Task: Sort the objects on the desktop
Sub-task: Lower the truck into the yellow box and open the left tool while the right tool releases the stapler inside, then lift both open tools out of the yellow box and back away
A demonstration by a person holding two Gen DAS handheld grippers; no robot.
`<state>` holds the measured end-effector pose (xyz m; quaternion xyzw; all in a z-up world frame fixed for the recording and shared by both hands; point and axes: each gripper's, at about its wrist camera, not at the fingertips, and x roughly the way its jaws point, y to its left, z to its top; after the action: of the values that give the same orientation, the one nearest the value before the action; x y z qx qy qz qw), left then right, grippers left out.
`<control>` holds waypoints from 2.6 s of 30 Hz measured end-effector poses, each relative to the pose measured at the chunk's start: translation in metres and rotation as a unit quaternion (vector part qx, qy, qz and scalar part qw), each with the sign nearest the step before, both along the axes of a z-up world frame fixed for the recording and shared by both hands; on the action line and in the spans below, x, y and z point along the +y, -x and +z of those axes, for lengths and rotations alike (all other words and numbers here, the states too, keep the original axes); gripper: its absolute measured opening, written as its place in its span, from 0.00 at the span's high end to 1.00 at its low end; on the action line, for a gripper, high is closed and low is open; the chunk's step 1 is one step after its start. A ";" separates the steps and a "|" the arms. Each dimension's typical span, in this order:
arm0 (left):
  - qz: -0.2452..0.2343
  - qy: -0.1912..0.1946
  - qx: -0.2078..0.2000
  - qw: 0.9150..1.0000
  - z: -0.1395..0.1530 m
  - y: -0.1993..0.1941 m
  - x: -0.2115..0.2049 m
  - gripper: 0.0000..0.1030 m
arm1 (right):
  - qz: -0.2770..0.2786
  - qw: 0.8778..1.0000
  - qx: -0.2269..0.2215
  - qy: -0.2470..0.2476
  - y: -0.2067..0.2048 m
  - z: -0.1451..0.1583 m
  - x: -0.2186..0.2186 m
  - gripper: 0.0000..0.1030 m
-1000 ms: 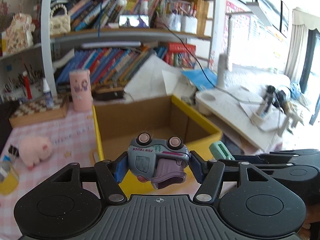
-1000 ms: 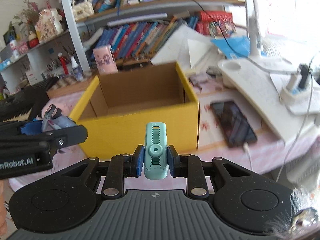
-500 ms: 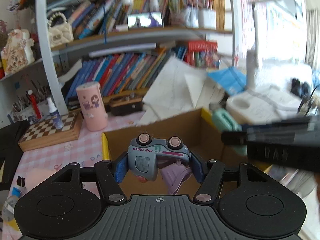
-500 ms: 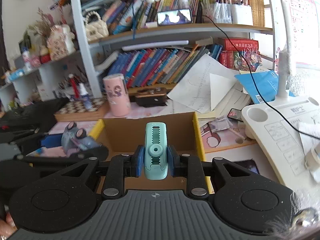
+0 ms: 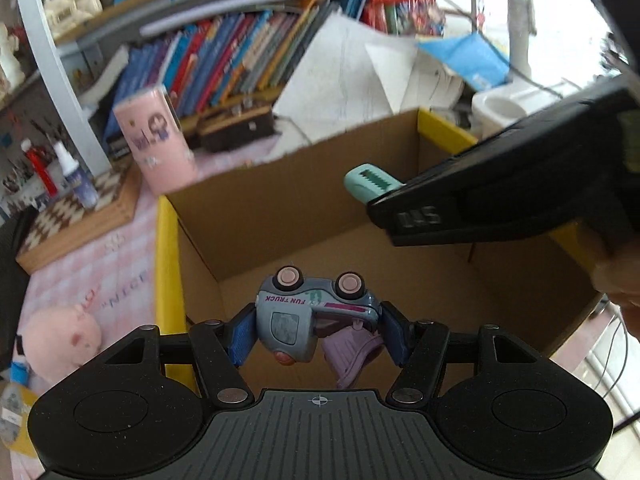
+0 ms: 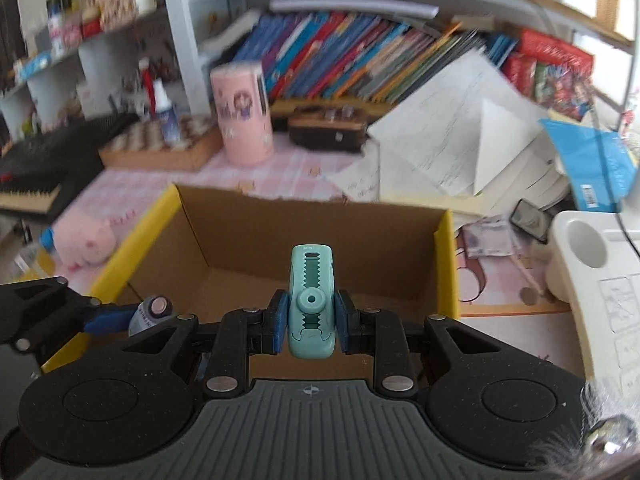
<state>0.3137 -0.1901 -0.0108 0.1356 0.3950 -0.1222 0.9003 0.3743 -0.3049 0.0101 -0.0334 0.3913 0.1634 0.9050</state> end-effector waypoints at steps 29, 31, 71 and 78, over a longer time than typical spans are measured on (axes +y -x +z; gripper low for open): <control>0.128 0.059 -0.124 0.982 0.060 0.065 0.065 0.08 | -0.047 0.986 -0.150 -0.056 0.067 0.040 -0.011 0.46; 0.152 0.065 -0.130 0.978 0.061 0.076 0.073 0.08 | -0.055 0.982 -0.169 -0.056 0.084 0.043 -0.010 0.42; 0.215 0.027 -0.137 0.967 0.043 0.215 0.209 0.01 | -0.153 0.978 -0.145 -0.007 0.261 0.013 0.110 0.00; 0.209 0.041 -0.103 0.972 0.027 0.241 0.225 0.01 | -0.162 0.979 -0.126 0.007 0.291 -0.001 0.135 0.00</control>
<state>0.0723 0.0353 0.0162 0.0248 0.3146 0.0674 0.9465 0.0836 -0.1695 0.0093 0.0037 0.2756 0.0068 0.9612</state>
